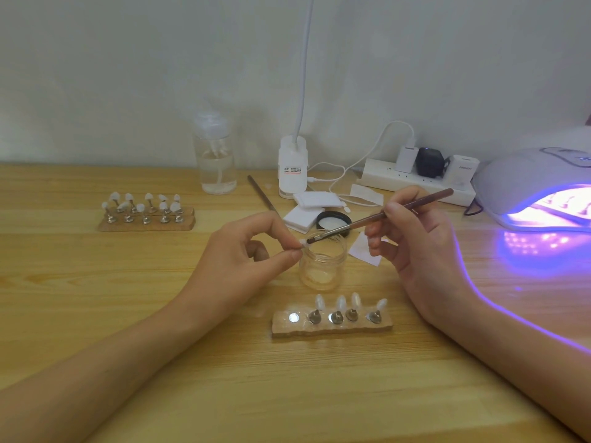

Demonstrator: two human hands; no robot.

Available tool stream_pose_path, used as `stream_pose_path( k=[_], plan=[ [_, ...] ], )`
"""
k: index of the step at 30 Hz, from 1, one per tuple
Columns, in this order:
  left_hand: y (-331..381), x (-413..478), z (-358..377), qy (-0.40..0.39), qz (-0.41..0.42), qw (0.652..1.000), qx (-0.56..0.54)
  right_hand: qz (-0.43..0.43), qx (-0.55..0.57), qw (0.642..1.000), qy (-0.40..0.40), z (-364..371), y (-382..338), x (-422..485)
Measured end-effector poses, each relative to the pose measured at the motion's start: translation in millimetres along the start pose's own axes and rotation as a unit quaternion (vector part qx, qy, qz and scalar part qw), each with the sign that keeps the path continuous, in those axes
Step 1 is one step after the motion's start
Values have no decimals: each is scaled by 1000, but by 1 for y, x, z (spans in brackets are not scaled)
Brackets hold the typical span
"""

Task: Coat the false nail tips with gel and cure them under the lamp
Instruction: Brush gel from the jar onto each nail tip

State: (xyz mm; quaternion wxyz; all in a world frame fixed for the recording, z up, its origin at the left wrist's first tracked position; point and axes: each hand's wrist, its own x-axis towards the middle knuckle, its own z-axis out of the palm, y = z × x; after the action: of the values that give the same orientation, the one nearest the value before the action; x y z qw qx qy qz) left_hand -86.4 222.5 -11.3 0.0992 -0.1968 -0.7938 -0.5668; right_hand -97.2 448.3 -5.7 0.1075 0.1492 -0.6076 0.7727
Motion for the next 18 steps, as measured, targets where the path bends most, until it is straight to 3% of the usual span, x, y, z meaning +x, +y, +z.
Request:
stream_pose_path(
  k=[6, 11, 18],
  plan=[
    [0, 0, 0, -2, -9, 1000, -7, 8, -26, 999, 31, -1, 1, 0],
    [0, 0, 0, -1, -13, 1000, -5, -4, -19, 1000, 1, 1, 0, -1],
    [-1, 0, -1, 19, -16, 1000, -11, 12, -30, 999, 42, -2, 0, -1]
  ],
)
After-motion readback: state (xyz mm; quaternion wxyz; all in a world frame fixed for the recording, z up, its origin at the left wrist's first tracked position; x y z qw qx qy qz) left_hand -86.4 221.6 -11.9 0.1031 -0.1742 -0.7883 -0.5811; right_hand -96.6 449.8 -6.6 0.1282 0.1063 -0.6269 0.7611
